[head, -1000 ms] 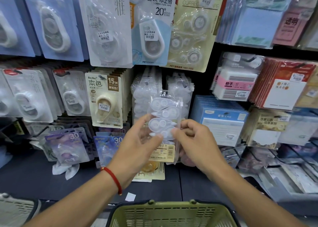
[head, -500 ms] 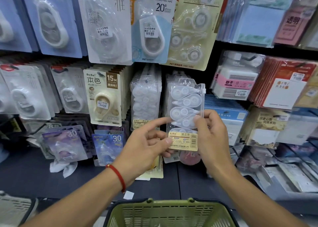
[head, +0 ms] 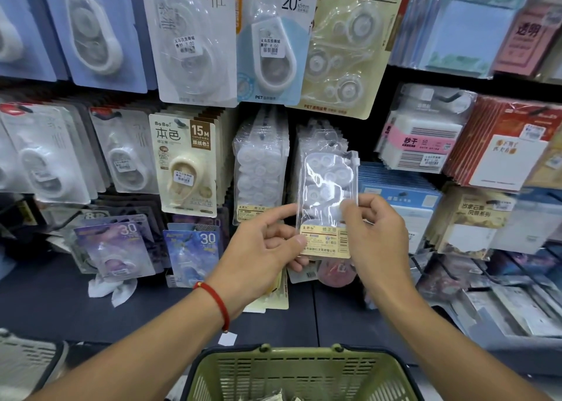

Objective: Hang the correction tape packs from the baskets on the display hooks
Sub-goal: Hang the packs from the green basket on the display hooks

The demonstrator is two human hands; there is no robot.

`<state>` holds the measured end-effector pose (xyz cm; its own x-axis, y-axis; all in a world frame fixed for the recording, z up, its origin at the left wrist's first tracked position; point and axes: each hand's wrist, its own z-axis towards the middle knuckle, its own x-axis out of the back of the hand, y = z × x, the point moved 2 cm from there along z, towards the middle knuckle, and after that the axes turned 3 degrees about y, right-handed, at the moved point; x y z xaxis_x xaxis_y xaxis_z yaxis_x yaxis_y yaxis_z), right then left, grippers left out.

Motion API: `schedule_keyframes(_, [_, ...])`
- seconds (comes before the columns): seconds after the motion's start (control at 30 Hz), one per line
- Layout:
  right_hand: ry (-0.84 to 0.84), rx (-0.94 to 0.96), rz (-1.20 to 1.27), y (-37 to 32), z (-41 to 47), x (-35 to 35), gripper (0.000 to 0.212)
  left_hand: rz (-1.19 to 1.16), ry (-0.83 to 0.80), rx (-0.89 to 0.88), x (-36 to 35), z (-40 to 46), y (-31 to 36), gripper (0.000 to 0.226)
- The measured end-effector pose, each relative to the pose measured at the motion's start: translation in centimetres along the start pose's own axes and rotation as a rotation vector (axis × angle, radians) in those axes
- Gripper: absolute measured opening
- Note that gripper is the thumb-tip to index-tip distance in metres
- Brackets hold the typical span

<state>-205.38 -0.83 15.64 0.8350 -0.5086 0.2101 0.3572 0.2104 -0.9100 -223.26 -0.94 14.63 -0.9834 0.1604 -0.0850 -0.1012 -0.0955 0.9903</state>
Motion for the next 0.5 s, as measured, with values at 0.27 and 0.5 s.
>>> schedule_keyframes(0.27, [-0.202, 0.787, -0.776, 1.6, -0.2, -2.4, 0.055, 0.978, 0.200, -0.479, 2.5, 0.9, 0.1, 0.063])
schedule_keyframes(0.5, [-0.285, 0.543, -0.977, 2.0, 3.9, -7.0, 0.074, 1.297, 0.078, -0.482, 3.7, 2.1, -0.7, 0.085])
